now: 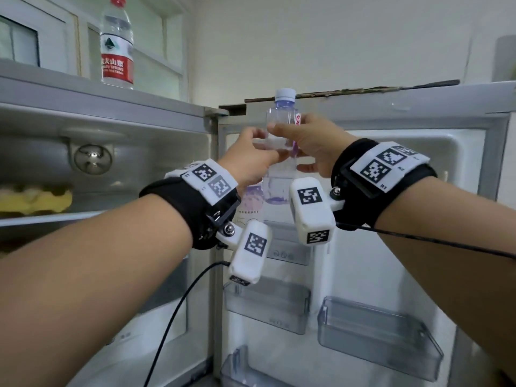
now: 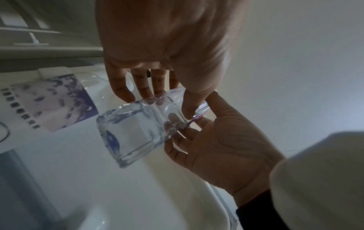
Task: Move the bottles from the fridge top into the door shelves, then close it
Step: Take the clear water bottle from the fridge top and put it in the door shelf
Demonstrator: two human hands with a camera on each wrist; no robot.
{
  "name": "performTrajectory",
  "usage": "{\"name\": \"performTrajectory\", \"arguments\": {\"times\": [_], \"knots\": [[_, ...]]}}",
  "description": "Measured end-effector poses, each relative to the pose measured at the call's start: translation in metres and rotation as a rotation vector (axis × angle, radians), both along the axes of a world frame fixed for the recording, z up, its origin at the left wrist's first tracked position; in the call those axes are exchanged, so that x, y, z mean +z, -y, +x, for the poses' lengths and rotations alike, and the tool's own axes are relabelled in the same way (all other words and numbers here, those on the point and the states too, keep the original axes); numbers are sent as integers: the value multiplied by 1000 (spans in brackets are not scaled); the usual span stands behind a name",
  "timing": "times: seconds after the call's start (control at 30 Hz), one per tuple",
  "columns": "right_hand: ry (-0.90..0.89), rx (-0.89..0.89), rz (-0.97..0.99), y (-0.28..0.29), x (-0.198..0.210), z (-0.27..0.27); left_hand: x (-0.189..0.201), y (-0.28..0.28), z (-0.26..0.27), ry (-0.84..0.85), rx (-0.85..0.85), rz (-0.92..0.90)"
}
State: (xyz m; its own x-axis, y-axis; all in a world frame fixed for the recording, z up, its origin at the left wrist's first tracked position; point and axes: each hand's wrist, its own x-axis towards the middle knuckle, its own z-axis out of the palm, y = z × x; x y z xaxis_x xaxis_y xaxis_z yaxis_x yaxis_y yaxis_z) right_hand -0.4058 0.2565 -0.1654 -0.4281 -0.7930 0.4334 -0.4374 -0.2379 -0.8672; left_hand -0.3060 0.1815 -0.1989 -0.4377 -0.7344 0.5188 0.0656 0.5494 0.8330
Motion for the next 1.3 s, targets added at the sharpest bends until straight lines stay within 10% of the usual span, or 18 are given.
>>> {"name": "performTrajectory", "arguments": {"times": [0.77, 1.3], "knots": [[63, -204, 61, 67, -95, -41, -46, 35, -25, 86, 55, 51], [32, -221, -270, 59, -60, -11, -24, 28, -2, 18, 70, 36]]}}
